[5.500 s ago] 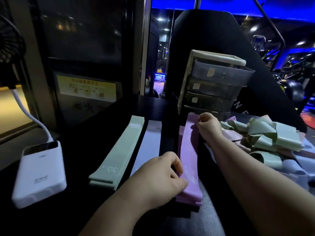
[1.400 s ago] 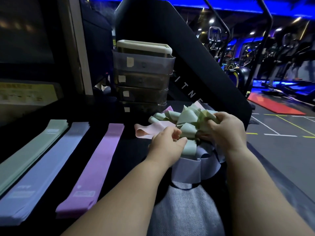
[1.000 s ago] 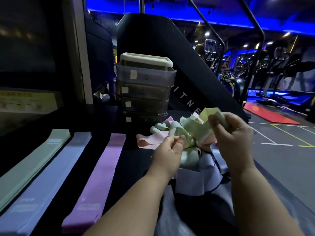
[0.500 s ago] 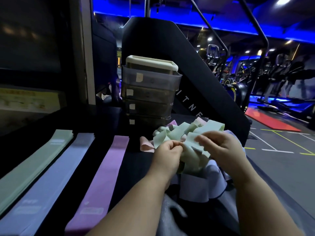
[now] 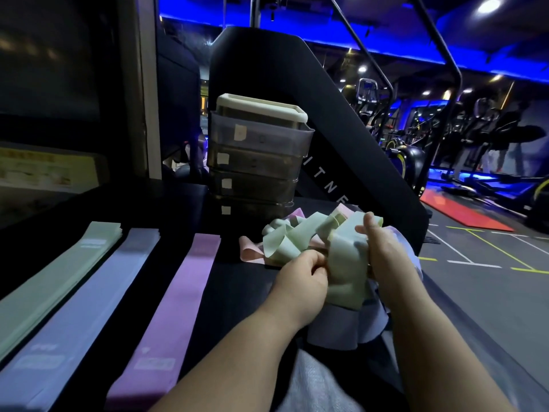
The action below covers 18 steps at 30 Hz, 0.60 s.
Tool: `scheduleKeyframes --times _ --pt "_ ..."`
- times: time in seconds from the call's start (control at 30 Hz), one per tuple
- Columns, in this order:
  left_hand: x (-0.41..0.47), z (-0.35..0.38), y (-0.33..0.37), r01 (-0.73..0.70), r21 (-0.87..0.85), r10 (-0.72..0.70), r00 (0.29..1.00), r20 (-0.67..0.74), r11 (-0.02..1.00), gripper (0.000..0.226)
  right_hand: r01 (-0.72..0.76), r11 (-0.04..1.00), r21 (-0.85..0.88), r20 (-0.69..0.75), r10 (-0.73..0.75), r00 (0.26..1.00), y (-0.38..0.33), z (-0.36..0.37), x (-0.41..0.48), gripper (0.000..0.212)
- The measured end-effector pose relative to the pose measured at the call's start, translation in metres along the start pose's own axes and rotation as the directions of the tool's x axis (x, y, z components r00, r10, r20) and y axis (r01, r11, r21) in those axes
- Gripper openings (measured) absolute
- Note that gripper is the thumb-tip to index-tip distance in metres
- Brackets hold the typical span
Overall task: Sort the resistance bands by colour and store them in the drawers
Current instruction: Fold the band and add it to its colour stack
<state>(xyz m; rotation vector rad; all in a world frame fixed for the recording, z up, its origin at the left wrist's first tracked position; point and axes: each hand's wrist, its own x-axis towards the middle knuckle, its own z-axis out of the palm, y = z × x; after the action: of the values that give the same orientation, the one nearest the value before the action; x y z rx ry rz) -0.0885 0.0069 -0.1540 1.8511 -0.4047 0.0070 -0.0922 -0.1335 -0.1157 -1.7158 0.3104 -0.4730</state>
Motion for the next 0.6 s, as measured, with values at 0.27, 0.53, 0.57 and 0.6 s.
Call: scheduleKeyframes --times 0.27,0.53,0.57,0.6 --pt "-0.003 0.001 0.001 0.031 -0.056 -0.029 0.999 0.039 0.998 0.01 0.118 0.977 0.177 -0.013 -0.118 0.993 0.002 -0.008 -0.002 0.016" --pt "-0.011 -0.016 0.025 0.136 -0.589 -0.187 0.982 -0.026 0.796 0.023 0.133 0.925 0.355 0.254 -0.232 0.939 -0.009 -0.001 -0.016 0.04" --pt "-0.013 -0.017 0.029 0.114 -0.631 -0.167 0.986 -0.025 0.768 0.023 0.119 0.932 0.342 0.296 -0.227 0.928 -0.009 0.0 -0.017 0.041" --pt "-0.014 -0.018 0.031 0.096 -0.657 -0.138 0.99 -0.013 0.748 0.021 0.104 0.935 0.338 0.35 -0.227 0.909 -0.009 0.002 -0.019 0.042"
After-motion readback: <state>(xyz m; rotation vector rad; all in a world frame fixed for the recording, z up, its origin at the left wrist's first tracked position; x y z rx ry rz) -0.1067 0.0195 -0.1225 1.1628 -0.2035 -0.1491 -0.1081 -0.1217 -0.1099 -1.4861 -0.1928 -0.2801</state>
